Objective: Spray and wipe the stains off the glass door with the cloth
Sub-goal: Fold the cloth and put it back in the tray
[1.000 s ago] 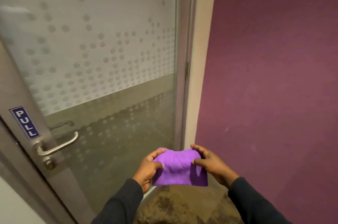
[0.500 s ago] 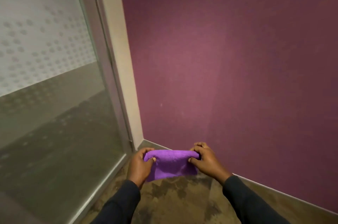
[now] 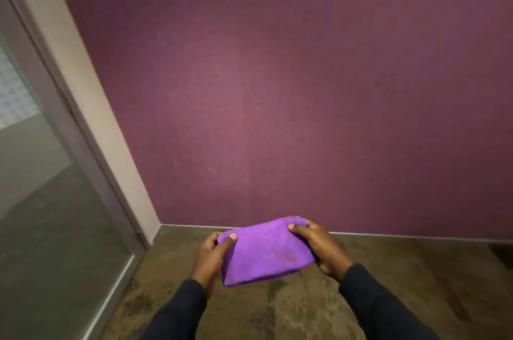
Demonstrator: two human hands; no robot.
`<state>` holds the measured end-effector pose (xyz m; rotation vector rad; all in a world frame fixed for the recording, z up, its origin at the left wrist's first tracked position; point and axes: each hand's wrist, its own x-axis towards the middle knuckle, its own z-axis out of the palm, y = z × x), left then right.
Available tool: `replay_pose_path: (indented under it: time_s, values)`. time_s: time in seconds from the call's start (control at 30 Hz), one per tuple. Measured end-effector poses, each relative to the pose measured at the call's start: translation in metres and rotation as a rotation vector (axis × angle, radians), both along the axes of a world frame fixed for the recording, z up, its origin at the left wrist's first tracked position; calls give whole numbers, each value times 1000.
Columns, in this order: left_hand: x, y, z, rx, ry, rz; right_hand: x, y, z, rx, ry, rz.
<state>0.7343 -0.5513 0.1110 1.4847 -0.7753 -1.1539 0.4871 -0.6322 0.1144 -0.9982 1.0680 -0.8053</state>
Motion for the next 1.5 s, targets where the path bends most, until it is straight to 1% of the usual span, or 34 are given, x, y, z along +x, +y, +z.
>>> replay_pose_path:
  time_s: [0.13, 0.27, 0.43, 0.6, 0.87, 1.07, 1.17, 1.27, 1.5]
  values:
    - [-34, 35, -11, 89, 151, -28, -27, 57, -4, 66, 8, -140]
    - [-64, 79, -26, 136, 205, -114, -50, 123, -12, 116, 57, -233]
    - [-101, 131, -38, 166, 159, -241, -88, 203, -27, 164, 134, -332]
    - [-152, 162, -39, 160, 132, -366, -130, 262, -25, 177, 197, -466]
    - [-245, 194, -30, 119, 81, -550, -202, 349, 1, 83, 287, -648]
    - [-325, 238, -18, 78, 44, -646, -259, 415, 12, 27, 270, -760]
    - [-369, 270, -14, 65, 18, -684, -293, 452, 15, 2, 287, -779]
    - [-414, 310, -11, 78, 39, -699, -331, 497, 14, -7, 299, -799]
    - [-527, 411, -17, 133, 47, -795, -423, 610, 9, 34, 283, -909]
